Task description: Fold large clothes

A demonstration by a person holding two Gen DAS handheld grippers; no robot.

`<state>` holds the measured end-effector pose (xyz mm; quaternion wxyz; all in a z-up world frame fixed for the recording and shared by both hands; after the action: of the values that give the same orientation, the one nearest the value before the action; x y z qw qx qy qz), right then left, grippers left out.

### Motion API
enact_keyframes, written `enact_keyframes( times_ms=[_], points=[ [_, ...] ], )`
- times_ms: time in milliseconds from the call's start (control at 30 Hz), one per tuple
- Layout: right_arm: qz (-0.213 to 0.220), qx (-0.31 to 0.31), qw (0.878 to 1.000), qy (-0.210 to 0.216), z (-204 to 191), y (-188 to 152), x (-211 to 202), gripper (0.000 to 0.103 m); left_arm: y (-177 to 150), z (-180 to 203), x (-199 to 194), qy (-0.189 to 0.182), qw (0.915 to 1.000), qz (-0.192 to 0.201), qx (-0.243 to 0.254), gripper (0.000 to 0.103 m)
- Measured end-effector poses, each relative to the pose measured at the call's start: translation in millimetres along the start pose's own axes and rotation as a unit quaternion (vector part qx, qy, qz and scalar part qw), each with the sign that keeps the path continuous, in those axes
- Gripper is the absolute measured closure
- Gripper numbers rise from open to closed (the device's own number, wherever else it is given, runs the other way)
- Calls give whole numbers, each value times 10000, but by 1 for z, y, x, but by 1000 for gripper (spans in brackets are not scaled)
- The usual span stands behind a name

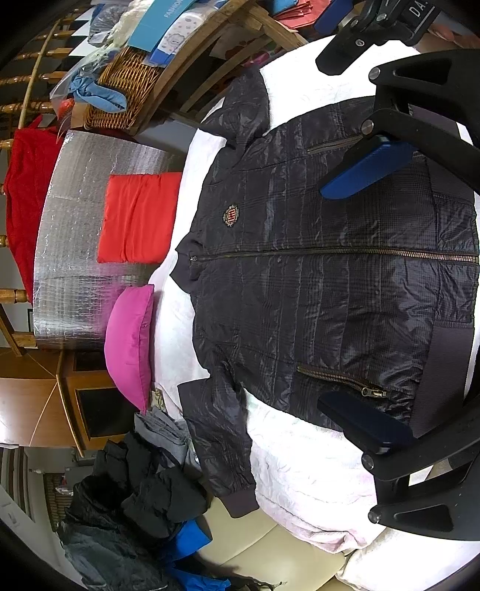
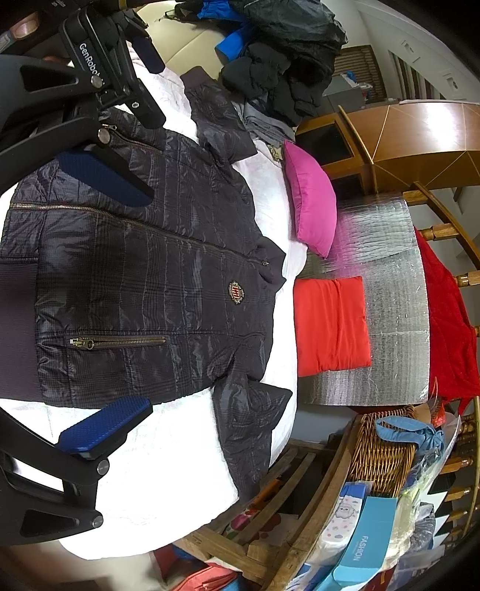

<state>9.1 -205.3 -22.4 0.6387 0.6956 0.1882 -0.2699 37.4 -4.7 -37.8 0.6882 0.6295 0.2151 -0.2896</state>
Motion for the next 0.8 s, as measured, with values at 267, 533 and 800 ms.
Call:
enact_keyframes(
  times_ms=[267, 533, 800],
  points=[
    [-126, 240, 9993, 239, 18, -5, 15, 0, -2, -4, 19, -42, 9998, 184, -70, 0],
    [-855, 2467, 9586, 1134, 144, -20, 93, 0, -44, -31, 110, 306, 9947, -979, -62, 0],
    [-659, 4522, 8808, 1243, 301, 5, 192, 0, -70, -37, 166, 331, 9835, -1772, -131, 0]
  ],
)
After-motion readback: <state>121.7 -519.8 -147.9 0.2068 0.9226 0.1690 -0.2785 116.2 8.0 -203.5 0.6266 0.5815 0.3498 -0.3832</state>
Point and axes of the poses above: each gripper's, at about its wrist camera, not at the fingertips, and x roughly the way its jaws point, z to its right, y to its top, the point moved 5 cm from there along x, roughly the way its jaws point, and after that the axes turned 7 degrees about -y, right-handed, at the moved point
